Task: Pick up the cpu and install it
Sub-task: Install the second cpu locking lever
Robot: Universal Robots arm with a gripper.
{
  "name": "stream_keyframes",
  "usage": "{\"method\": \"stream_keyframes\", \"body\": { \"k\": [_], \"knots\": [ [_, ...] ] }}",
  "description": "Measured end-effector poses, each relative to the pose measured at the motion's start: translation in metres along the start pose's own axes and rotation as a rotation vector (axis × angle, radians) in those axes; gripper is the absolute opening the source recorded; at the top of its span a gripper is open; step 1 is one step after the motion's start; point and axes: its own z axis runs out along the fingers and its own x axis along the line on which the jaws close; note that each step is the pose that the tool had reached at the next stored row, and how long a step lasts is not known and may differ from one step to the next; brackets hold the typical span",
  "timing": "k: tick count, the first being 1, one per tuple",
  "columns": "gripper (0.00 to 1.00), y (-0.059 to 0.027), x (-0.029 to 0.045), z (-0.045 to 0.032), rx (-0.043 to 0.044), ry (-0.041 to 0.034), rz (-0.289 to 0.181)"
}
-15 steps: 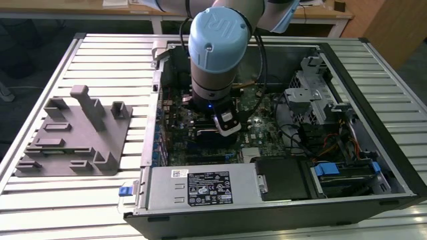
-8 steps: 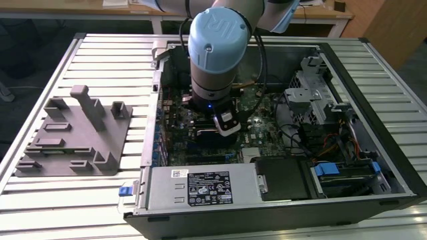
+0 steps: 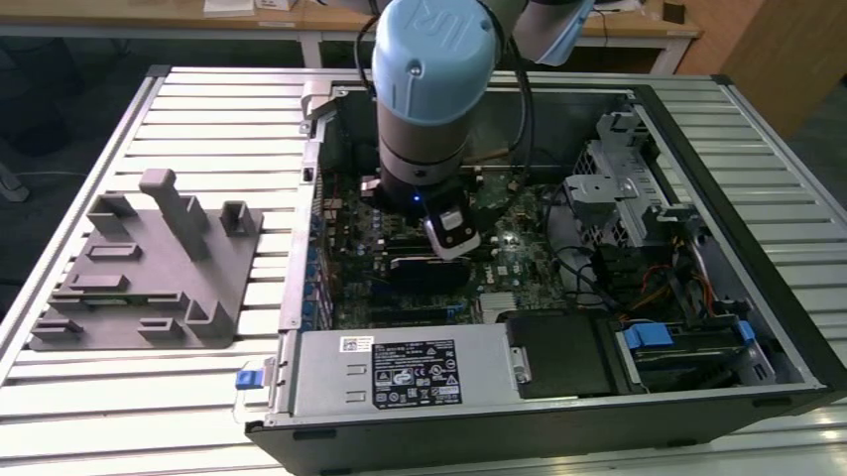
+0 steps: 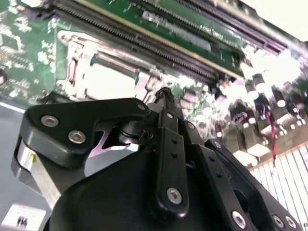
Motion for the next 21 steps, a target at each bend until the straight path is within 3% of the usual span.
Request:
{"method": "stream_keyframes", "body": {
  "k": [6,8,10,12,21],
  "knots": [
    [0.11,0.0071,0.0005,-0.0187,0.0061,-0.0009,0.0],
    [0.11,0.0083,-0.0003,-0.0213,0.0215,-0.0032,0.002],
    [0.11,0.0094,-0.0018,-0.0222,0.0491,-0.0073,0.006],
    [0.11,0.0107,-0.0041,-0.0219,0.0707,-0.0106,0.008],
    [0.11,0.025,-0.0174,-0.0171,0.1079,-0.015,0.009]
  ]
}}
